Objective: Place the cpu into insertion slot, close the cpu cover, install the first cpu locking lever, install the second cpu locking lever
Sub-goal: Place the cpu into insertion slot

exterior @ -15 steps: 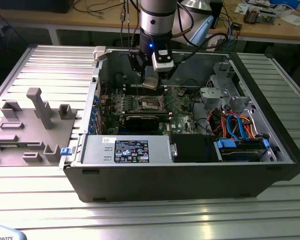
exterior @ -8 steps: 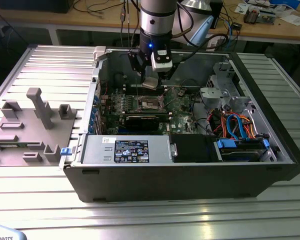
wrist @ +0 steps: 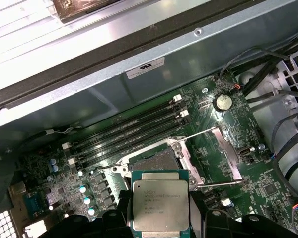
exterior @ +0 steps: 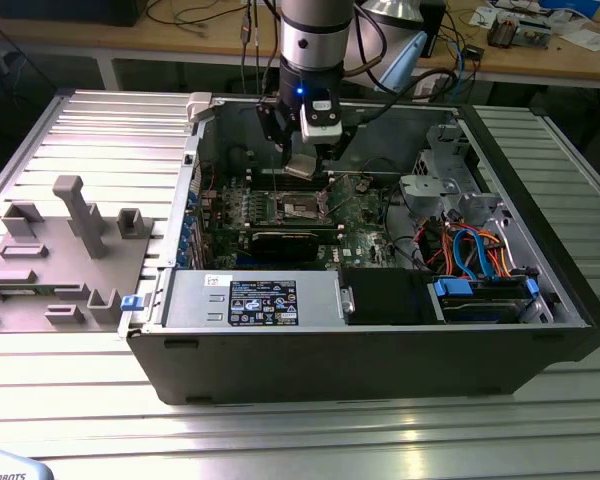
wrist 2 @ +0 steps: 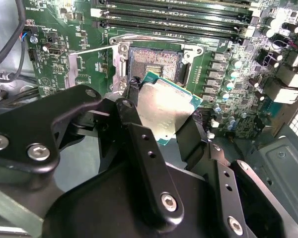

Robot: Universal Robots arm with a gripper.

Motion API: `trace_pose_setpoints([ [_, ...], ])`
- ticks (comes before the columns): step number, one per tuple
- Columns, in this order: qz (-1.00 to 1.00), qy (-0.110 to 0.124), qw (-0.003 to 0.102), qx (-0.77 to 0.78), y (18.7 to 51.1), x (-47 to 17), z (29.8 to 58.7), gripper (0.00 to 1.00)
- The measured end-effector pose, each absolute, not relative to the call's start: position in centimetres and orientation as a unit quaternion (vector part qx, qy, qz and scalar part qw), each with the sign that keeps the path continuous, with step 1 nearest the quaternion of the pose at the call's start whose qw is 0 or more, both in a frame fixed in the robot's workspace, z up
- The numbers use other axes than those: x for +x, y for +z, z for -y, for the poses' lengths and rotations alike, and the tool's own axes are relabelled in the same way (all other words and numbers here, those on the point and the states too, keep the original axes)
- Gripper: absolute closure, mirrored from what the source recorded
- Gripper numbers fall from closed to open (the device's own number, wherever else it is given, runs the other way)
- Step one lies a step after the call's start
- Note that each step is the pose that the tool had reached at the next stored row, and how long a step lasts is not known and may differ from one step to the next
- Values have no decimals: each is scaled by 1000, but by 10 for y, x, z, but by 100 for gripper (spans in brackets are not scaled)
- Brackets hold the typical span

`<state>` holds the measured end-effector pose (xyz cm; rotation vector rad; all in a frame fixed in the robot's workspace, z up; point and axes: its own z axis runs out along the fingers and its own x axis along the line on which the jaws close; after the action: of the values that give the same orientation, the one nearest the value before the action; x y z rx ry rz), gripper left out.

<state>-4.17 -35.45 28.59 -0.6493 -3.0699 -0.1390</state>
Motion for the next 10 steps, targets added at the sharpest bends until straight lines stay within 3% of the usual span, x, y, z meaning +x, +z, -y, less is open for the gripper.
trace_pose_setpoints([
  [10,973,-44,-1,-228,286,-42,354,45],
])
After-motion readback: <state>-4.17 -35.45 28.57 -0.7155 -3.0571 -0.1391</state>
